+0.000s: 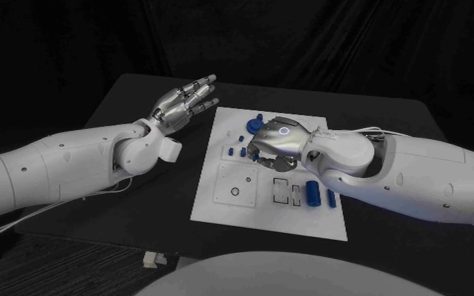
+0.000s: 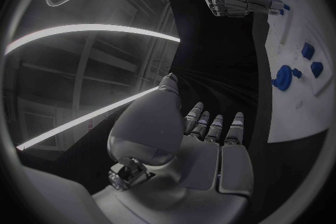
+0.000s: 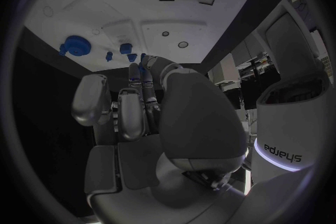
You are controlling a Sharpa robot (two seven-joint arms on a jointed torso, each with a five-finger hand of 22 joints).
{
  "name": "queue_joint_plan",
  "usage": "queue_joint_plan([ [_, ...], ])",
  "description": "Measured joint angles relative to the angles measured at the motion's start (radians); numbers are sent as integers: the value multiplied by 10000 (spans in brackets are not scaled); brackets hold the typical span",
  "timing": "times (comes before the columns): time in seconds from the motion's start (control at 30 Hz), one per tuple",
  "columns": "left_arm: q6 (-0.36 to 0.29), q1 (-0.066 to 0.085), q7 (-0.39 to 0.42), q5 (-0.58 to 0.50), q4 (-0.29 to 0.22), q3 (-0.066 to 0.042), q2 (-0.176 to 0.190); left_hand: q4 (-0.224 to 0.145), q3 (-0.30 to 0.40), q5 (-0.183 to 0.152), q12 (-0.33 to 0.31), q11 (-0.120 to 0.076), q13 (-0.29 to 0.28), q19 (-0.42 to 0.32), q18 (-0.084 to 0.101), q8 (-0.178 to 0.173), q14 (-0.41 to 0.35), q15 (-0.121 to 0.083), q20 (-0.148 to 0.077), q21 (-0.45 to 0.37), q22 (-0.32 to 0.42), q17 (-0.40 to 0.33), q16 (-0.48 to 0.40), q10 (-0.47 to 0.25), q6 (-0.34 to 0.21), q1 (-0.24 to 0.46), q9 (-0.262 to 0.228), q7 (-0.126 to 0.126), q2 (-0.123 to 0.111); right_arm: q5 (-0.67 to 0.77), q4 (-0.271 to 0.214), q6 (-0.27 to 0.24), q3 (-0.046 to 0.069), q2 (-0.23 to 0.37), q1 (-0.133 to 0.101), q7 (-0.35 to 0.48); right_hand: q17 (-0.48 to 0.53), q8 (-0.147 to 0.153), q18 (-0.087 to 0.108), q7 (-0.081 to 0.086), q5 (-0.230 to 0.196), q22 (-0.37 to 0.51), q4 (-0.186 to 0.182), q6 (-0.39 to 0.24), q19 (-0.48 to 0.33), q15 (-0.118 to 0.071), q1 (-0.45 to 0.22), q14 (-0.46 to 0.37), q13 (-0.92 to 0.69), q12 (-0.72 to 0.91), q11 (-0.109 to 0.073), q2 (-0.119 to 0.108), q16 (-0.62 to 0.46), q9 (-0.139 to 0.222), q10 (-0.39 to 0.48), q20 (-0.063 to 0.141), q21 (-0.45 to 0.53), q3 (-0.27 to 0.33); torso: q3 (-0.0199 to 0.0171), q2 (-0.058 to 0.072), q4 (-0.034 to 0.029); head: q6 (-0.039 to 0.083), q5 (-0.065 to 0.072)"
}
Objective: Assemble the parts on the task board
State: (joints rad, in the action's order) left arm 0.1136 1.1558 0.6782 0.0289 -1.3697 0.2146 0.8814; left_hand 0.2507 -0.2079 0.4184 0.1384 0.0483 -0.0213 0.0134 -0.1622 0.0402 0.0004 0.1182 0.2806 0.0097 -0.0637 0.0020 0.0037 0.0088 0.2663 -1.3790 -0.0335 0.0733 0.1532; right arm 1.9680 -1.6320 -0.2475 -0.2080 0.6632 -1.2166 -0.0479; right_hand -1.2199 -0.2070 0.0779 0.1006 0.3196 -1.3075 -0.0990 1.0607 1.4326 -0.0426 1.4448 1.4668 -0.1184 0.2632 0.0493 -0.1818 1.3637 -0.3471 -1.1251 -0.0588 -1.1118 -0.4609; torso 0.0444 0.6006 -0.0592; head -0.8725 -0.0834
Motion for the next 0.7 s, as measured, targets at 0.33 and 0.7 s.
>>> queue_joint_plan([
  [0.33,5,-4,0,0,18,0,-20,0,0,0,0,0,0,0,1,0,0,0,0,0,12,-7,0,0,0,0,1,0,0,55,253,37,0,-277,215,7,0,5,1,71,0,1,54,2,37,35,0,-35,-10,-2,38,-1,-1,-13,-38,-36,0,1,0,-1,0,0,-73],
  [0.7,49,-24,1,1,48,0,-74,0,0,48,0,0,1,0,0,37,0,0,0,0,12,-6,0,0,0,-39,-11,0,39,77,359,40,4,-483,348,18,6,9,2,71,-1,1,54,2,0,71,1,1,-8,-2,39,-1,0,-25,-37,-73,1,1,0,-2,1,0,-86],
])
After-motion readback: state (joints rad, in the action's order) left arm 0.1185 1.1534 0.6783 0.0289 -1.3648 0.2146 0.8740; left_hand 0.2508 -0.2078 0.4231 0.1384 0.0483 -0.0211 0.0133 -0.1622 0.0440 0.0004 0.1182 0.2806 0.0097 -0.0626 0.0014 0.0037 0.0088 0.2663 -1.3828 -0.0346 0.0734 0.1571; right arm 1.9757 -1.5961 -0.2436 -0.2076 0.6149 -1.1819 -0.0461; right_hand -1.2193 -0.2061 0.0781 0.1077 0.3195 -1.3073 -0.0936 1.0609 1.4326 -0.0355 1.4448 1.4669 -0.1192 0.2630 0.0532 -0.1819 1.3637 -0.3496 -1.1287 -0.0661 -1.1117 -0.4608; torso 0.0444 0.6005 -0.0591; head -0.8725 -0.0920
